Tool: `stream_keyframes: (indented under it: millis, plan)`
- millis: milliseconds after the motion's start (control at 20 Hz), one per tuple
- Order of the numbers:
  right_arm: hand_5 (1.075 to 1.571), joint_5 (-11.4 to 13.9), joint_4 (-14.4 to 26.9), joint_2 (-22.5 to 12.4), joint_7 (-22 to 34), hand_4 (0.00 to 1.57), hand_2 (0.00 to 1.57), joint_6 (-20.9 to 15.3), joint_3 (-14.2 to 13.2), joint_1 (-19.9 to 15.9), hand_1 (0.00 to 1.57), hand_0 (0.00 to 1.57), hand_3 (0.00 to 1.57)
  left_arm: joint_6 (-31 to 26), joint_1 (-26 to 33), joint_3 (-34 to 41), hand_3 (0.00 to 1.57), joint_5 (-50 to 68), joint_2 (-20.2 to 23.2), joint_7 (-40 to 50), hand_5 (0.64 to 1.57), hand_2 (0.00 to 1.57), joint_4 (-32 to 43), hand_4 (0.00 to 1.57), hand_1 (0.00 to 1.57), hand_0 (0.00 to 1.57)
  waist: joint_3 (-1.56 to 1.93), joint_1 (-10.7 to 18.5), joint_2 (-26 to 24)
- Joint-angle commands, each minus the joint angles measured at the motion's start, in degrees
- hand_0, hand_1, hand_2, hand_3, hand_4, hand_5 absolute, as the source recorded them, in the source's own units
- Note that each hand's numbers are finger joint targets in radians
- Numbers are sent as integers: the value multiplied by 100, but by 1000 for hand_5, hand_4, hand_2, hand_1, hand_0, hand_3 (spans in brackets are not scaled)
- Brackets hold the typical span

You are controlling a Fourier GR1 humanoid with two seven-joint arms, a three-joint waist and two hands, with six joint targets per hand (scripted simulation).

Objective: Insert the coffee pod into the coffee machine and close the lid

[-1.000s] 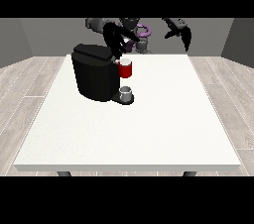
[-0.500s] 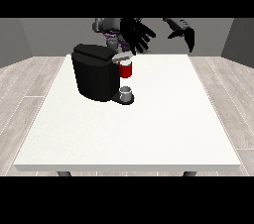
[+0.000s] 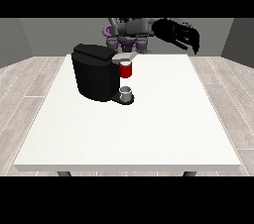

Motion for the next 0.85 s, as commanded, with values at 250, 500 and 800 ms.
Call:
stream_keyframes:
  millis: [250, 500, 800]
  plan:
    - [1571, 49, 664, 537, -947, 0, 0, -208, 112, -249, 0, 0, 0, 9, 215, -166, 0, -113, -33, -107, 1571, 0, -180, 258, 0, 0, -16, -158, 6]
    - [1571, -208, 839, 552, -1741, 0, 0, 155, 34, 106, 0, 0, 0, 56, 755, -200, 0, -19, -134, 145, 1571, 0, -462, 266, 0, 0, -12, -381, -405]
    - [1571, -177, 283, 1691, -2045, 259, 0, 11, 934, 990, 0, 0, 0, 62, 1169, 564, 0, 192, 297, -477, 1571, 0, 310, 266, 0, 0, -17, -1301, -936]
